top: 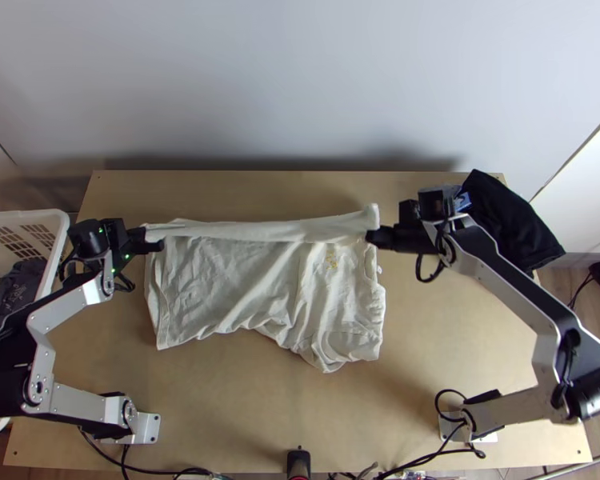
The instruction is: Fold the t-shirt
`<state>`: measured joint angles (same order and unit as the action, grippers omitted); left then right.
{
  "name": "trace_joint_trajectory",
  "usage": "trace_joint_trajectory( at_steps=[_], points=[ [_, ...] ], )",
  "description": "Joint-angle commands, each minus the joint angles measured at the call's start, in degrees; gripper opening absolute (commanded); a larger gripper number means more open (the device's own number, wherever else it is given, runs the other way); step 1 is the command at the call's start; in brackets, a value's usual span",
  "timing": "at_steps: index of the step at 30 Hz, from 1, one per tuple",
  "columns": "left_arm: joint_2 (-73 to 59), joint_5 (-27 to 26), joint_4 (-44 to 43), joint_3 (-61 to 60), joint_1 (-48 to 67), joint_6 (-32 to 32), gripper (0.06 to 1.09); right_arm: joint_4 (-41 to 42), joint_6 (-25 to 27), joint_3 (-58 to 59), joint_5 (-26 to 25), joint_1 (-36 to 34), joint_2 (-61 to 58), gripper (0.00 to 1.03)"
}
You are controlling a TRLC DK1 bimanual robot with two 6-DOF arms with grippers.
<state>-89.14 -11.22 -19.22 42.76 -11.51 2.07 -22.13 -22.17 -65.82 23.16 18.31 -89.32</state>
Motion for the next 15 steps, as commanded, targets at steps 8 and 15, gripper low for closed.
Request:
trace_joint_trajectory(
  at_steps=[8,15],
  points=[
    [4.6,-2.8,6.7,-2.2,-3.0,2.6,0.09,-7.3,3.6,9.0,2.9,6.7,9.6,0.03],
    [8.1,-5.6,17.9,-1.7,-3.0,5.0,0.96,-10.2,3.8,12.3,4.0,10.2,12.0,0.99]
  ],
)
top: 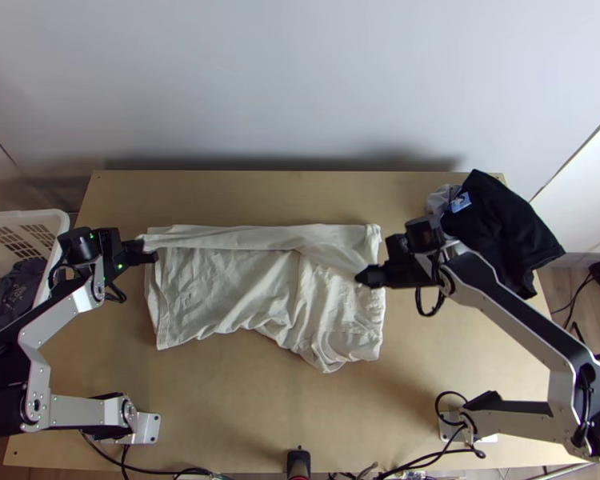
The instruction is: Fold the t-shirt
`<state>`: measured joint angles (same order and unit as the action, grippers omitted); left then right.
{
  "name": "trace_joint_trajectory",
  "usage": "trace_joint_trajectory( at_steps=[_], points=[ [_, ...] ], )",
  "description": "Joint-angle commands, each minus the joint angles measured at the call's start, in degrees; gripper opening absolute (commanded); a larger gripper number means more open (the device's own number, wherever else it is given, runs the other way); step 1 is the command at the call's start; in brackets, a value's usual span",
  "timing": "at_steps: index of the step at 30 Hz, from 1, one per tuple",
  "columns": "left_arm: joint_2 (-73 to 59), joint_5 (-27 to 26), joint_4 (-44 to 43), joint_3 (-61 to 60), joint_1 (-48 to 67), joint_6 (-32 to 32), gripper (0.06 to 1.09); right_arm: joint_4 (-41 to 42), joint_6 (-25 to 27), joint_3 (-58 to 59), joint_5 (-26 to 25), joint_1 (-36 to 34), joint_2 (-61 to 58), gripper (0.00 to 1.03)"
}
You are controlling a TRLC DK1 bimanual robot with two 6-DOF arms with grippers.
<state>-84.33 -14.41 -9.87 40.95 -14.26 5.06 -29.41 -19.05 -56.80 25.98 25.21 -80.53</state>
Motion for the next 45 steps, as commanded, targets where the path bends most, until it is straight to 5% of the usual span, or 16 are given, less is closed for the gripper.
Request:
trace_joint_trajectory(
  at_steps=[1,13,27,35,45],
  points=[
    [4.1,-2.6,10.0,0.0,-0.3,2.1,1.03,-3.6,1.1,3.5,1.5,3.9,3.6,0.99],
    [24.1,-9.6,30.5,-5.8,-2.4,10.4,1.04,-14.6,0.1,5.6,2.9,3.5,15.1,0.99],
    [39.1,-9.8,47.8,-10.7,-3.2,14.3,1.03,-21.0,-5.5,11.9,4.3,3.1,22.5,0.98],
    [34.6,-9.6,52.0,-9.7,-3.9,22.2,0.99,-21.7,-5.5,11.8,5.0,3.3,21.1,0.98],
    [18.4,-10.0,53.6,-7.1,-3.2,20.5,0.99,-21.4,-7.9,11.6,5.3,3.1,15.8,0.98]
  ],
)
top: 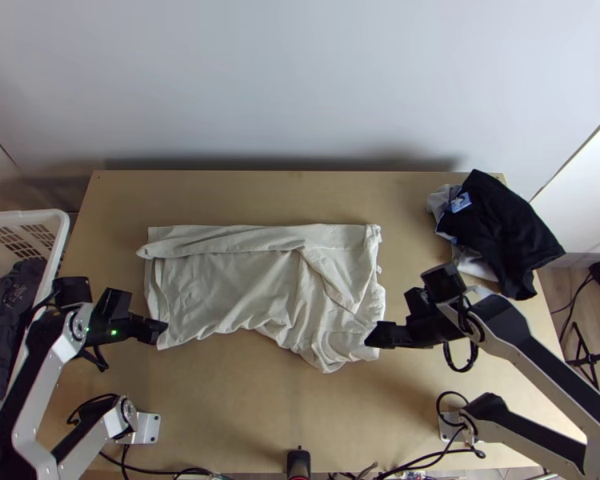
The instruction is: Fold the t-shirt
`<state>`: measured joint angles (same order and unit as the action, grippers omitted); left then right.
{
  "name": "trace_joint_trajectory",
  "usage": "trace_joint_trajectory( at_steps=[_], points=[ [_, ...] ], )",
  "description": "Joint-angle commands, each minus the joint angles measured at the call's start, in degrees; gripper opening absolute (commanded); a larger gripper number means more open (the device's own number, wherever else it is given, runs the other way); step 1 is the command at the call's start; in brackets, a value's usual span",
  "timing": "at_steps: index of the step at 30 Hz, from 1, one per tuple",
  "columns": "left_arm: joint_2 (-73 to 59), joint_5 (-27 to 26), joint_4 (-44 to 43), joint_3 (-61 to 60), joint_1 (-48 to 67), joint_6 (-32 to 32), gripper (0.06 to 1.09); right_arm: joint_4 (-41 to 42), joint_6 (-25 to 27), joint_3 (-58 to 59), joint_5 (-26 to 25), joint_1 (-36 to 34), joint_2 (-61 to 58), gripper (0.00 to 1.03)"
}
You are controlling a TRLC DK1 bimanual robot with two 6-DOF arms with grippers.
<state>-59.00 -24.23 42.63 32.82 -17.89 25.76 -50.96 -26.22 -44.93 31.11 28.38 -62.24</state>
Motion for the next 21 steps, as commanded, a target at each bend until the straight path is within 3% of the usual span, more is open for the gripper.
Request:
trace_joint_trajectory(
  at_steps=[1,6,21],
  points=[
    [-7.0,-0.2,1.8,1.0,0.8,-0.3,0.99,0.2,-0.8,-0.2,0.2,-0.1,-2.8,0.98],
    [-7.0,-0.4,7.1,2.7,1.6,-0.2,0.99,0.3,-0.9,-0.2,0.2,-0.3,-3.8,0.98],
    [-9.3,-4.5,7.3,2.7,2.4,-5.7,1.00,6.9,-2.0,5.7,1.1,3.3,-8.8,0.98]
  ],
)
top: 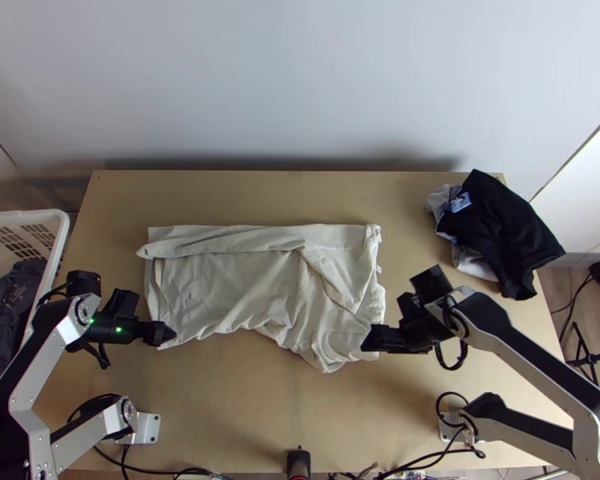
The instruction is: Fold the t-shirt
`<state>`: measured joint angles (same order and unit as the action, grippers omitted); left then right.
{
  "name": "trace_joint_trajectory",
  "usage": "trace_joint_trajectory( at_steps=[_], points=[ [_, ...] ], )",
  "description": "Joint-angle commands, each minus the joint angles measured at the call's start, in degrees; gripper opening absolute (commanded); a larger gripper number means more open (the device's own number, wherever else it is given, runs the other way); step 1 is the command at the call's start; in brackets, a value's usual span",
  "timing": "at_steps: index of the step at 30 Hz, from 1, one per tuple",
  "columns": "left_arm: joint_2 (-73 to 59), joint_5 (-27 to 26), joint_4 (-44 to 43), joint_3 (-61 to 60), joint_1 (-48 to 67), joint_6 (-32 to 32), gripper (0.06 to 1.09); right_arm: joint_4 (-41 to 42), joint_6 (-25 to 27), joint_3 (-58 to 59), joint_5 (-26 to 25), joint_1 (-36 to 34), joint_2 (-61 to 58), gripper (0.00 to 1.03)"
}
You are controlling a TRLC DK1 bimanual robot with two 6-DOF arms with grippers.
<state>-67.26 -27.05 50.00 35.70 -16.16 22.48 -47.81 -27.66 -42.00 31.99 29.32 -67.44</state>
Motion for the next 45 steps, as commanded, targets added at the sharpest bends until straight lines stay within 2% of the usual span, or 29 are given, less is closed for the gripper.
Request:
trace_joint_trajectory(
  at_steps=[1,7,8,9,10,11,12,13,14,15,16,23,28,36,45],
  points=[
    [-1.2,-2.2,-0.4,-0.5,0.9,-3.1,1.00,5.1,-1.3,3.5,0.1,3.6,-4.8,0.98],
    [0.1,-3.0,-3.2,-1.9,2.1,-5.2,0.99,11.6,-4.2,2.3,0.1,7.5,-9.5,0.97],
    [-0.1,-3.0,-4.4,-2.2,2.2,-6.1,0.97,13.4,-4.3,2.3,-0.3,7.6,-10.2,0.96],
    [-0.8,-3.0,-5.9,-2.4,2.4,-7.7,0.90,14.8,-4.6,2.1,-1.0,7.7,-10.9,0.93],
    [-1.6,-3.0,-6.9,-2.4,3.4,-9.5,0.73,15.8,-4.6,1.7,-1.2,7.5,-11.3,0.92],
    [-2.2,-3.0,-7.5,-2.3,4.3,-9.8,0.45,16.4,-4.7,1.1,-1.5,7.5,-11.9,0.91],
    [-2.3,-3.0,-9.0,-2.5,5.0,-10.7,0.12,16.6,-4.6,0.3,-1.8,7.5,-12.5,0.82],
    [-2.3,-2.4,-10.7,-2.7,5.9,-12.7,0.10,16.7,-4.3,-0.5,-2.8,7.6,-12.9,0.71],
    [-2.2,-1.8,-10.9,-3.1,6.3,-13.3,0.09,17.0,-4.2,-1.2,-5.1,7.7,-12.9,0.51],
    [-1.6,-1.4,-11.2,-3.2,6.5,-13.8,0.09,18.1,-3.8,-1.4,-6.9,7.7,-12.9,0.23],
    [-1.3,-1.3,-11.7,-3.3,7.0,-14.9,0.09,19.2,-3.4,-1.3,-8.2,7.6,-12.9,0.01],
    [-0.3,-0.3,-10.7,-4.1,9.7,-19.5,0.09,16.3,-2.7,-1.7,-9.1,6.4,-9.1,0.03],
    [0.2,-0.2,-9.9,-2.3,9.0,-20.9,0.09,8.7,0.6,-10.2,-9.1,5.5,-9.2,0.03],
    [-1.8,-0.3,-4.8,8.6,3.0,-20.8,0.09,3.2,3.5,-26.4,-9.1,-2.3,-15.3,0.03],
    [-13.3,-0.3,-4.7,22.9,-3.4,-29.8,0.09,2.4,2.7,-35.6,-9.1,-5.0,-22.9,0.03]
  ],
)
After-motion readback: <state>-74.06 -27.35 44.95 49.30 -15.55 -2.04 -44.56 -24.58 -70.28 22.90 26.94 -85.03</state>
